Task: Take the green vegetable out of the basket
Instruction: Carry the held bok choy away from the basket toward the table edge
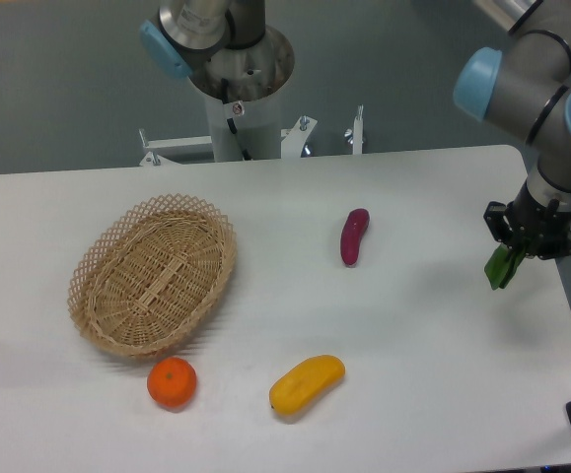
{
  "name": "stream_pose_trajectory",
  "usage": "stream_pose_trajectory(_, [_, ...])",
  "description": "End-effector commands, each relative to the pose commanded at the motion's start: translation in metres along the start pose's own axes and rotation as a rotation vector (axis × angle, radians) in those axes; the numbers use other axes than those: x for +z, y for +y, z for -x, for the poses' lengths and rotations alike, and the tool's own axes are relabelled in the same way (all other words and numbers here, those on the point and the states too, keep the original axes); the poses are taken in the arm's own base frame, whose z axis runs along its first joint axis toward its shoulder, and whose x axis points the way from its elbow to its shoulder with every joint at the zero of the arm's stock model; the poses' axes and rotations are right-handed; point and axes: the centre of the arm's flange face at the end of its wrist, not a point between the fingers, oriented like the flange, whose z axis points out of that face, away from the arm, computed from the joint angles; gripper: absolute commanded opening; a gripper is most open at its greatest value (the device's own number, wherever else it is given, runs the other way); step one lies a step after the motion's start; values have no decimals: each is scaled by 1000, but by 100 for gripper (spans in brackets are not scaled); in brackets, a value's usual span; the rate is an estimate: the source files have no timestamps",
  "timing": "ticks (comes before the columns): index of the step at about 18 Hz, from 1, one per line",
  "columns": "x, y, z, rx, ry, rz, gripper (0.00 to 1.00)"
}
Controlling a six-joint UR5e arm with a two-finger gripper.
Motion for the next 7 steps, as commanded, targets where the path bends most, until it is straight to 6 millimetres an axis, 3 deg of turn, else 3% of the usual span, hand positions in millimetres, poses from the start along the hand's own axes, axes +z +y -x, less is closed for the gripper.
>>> stream_pose_trajectory(7, [1,1,0,0,-1,6,4])
